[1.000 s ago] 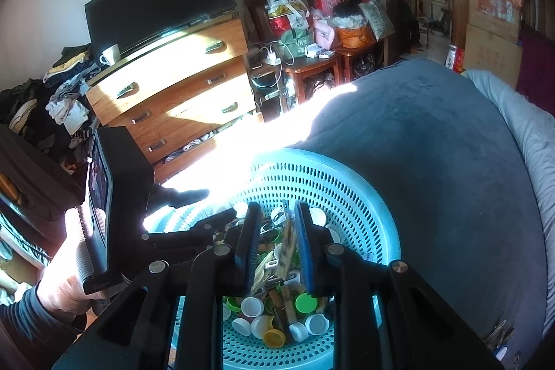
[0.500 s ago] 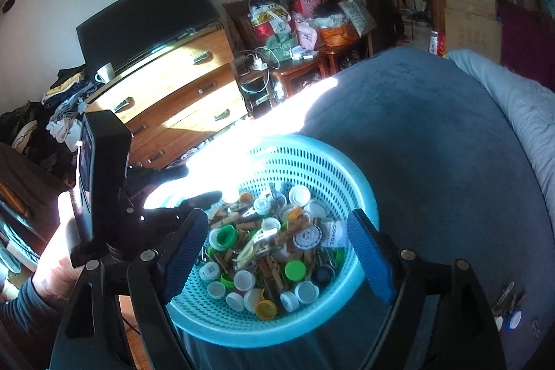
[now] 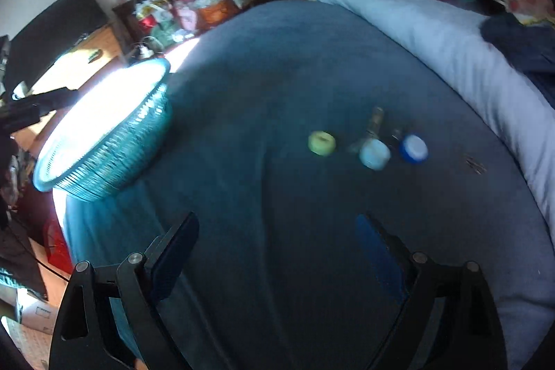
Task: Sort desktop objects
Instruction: 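Move both grippers back over the remaining items on the bed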
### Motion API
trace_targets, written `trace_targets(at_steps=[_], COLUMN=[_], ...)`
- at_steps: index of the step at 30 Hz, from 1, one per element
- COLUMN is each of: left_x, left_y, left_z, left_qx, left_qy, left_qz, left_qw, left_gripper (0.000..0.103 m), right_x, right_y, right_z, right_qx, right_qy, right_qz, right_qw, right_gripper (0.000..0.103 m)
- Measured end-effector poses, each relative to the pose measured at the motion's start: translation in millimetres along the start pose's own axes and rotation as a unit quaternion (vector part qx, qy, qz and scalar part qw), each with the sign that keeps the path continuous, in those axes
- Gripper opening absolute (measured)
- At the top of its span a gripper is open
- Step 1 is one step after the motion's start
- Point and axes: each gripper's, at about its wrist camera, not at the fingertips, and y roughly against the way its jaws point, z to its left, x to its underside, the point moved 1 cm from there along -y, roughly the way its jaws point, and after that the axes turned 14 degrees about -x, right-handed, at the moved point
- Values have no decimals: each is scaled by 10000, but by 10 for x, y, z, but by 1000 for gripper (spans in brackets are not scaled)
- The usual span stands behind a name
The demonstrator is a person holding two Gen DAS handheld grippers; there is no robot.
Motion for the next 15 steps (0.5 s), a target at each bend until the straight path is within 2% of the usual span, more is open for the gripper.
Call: trace_targets(at_steps=[2,3,5,7,10,13,15], left_x=[40,69,119,147,126,-14,-166], left_y=[32,-2,-147,-414,-780,-973,-1106], left_z=[-345,-538,-857,-1136,-1424,-1694,-1813], left_qx=[398,610,798,984,1059,986,989], left_qy=[-140,-220,-392,-408,-372,-452,-372], left_qz=[-60,-12,190,569,993,994,1005], left_qw=[9991,9979,9959,9927,9887,9891,9893], left_gripper=[77,77,77,77,77,77,77], right_x=[171,240,350,437,590,801,856], right_y=[67,105,183,220,200,143,173], right_z=[-317,-448,-682,-850,-1053,-1269,-1282], right_qx=[220,356,440,491,543,408,206], right_qy=[-234,-304,-500,-578,-664,-858,-721], right_qz=[-10,-35,-125,-187,-201,-182,-406], right_qw=[9995,9989,9977,9969,9961,9953,9964], right_gripper=[92,92,92,92,96,98,103])
